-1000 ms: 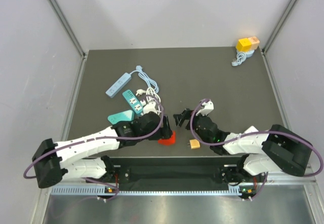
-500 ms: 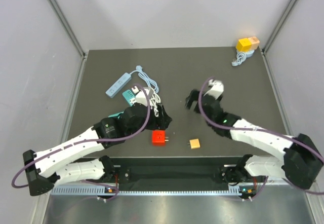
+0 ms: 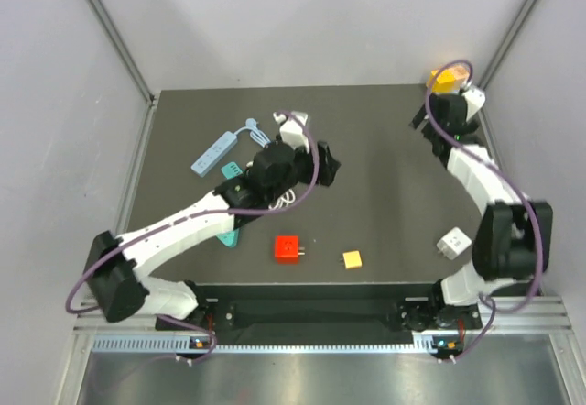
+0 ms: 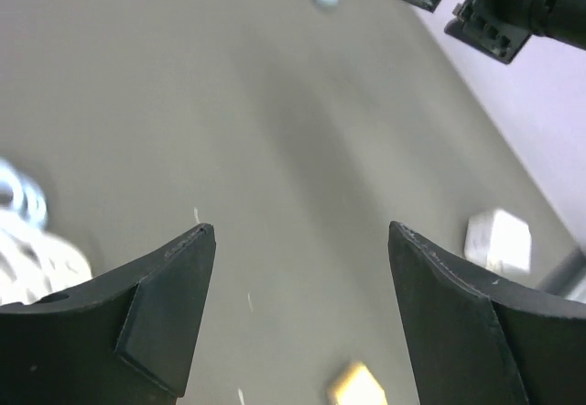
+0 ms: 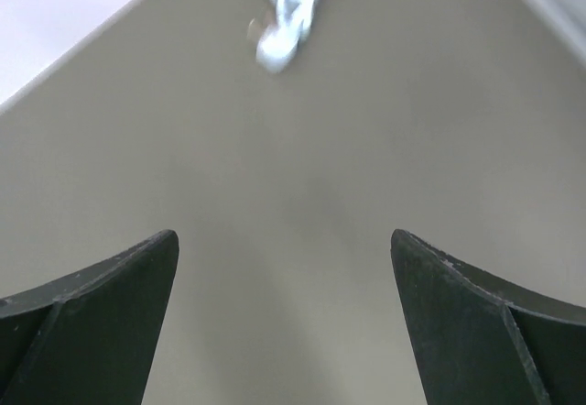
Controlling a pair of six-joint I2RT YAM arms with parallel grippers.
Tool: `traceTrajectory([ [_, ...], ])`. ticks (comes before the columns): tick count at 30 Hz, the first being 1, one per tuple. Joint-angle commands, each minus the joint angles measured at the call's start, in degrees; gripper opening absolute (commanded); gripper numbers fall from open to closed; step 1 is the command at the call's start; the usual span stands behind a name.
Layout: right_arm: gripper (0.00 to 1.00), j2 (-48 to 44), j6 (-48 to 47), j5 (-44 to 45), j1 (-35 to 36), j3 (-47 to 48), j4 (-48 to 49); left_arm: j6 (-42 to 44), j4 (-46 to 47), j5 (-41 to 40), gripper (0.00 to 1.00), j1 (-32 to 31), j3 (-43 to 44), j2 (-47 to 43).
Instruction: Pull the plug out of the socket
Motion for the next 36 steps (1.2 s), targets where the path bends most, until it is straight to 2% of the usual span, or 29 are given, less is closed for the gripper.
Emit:
traceTrajectory([
  [1, 0.98, 10.64, -1.83, -1.77, -4.55, 14.34, -1.90, 4.62, 15.40, 8.84, 0.80, 7.17, 4.98, 7.29],
  [6, 0.99, 28.75, -4.28, 0.95, -8.60, 31.94, -5.24, 8.21, 24.64, 13.80, 0.84, 12.82, 9.99, 19.52],
  [8, 1.00, 36.55, -4.99, 0.86, -9.30, 42.31, -8.74, 9.62, 26.66, 17.75, 0.84, 13.79, 10.89, 24.45],
  [10, 1.00, 40.97, -4.64, -0.79, -10.26, 51.25, -12.34, 11.30, 33.58, 19.33, 0.84, 13.79, 6.87, 27.00],
  [12, 1.00, 45.20, -3.94, -2.99, -11.32, 56.12, -13.07, 11.73, 39.47, 21.44, 0.84, 13.88, 2.73, 28.15],
  [15, 1.00, 49.68, -4.29, -2.65, -11.23, 60.96, -12.54, 12.44, 42.21, 22.24, 0.84, 13.88, 0.35, 29.56],
  [19, 0.98, 54.17, -3.32, -4.23, -10.97, 64.93, -13.68, 12.79, 44.33, 22.68, 0.83, 13.88, -0.81, 31.84],
  [31, 0.91, 59.53, -4.99, -1.69, -10.00, 64.32, -12.19, 12.53, 45.04, 25.14, 0.80, 13.88, -0.19, 32.90],
  [34, 0.85, 60.68, -5.70, -1.15, -10.00, 64.75, -12.10, 13.06, 45.12, 24.88, 0.80, 13.88, -0.63, 32.29],
  [36, 0.72, 61.21, -5.70, -1.24, -10.09, 65.55, -12.19, 13.32, 45.04, 24.44, 0.80, 13.88, -0.81, 32.11],
])
